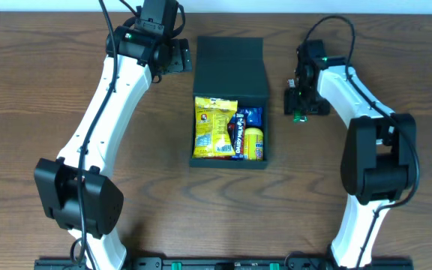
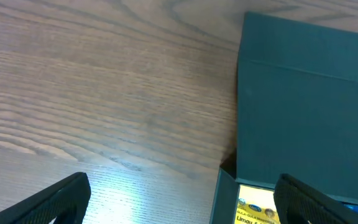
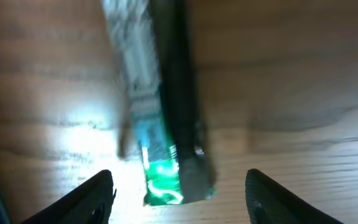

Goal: Pack container
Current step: 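Grasp the green-wrapped chocolate bar with the right gripper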

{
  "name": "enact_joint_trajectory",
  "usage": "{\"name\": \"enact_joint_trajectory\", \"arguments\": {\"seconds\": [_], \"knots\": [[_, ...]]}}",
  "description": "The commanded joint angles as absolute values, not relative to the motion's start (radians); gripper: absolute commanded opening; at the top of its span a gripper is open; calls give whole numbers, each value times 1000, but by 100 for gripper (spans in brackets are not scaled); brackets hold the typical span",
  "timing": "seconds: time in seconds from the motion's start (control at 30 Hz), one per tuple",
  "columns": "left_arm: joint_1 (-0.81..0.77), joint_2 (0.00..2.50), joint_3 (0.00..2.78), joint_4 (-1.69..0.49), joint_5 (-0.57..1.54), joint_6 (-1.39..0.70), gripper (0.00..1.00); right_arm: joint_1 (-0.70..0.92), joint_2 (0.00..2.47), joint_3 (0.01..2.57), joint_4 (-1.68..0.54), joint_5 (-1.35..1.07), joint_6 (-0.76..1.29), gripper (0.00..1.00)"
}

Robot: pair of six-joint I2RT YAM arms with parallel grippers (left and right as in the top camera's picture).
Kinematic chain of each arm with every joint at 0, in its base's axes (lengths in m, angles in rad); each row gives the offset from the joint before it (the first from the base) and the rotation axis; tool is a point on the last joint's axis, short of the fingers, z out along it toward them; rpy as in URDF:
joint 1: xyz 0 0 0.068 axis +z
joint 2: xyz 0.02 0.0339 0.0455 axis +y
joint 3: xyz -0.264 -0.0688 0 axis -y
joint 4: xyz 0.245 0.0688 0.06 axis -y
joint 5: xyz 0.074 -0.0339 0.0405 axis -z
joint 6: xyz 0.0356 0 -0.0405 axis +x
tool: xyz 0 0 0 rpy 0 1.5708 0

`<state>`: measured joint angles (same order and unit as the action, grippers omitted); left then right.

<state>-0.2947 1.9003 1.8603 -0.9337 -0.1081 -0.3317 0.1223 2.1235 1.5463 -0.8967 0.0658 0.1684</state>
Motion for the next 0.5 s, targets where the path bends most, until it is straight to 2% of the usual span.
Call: {"name": "enact_joint_trajectory", "arguments": {"seconds": [0.0, 0.17, 0.47], "knots": [[-292, 1898, 1868, -929, -107, -314, 95, 131, 2127, 1523, -888, 33, 125, 66], [-292, 1898, 1868, -930, -107, -314, 95, 130, 2127, 1482, -866, 33, 122, 57], [-292, 1898, 1868, -930, -107, -314, 95, 130, 2127, 1462, -822, 56, 121, 54]]}}
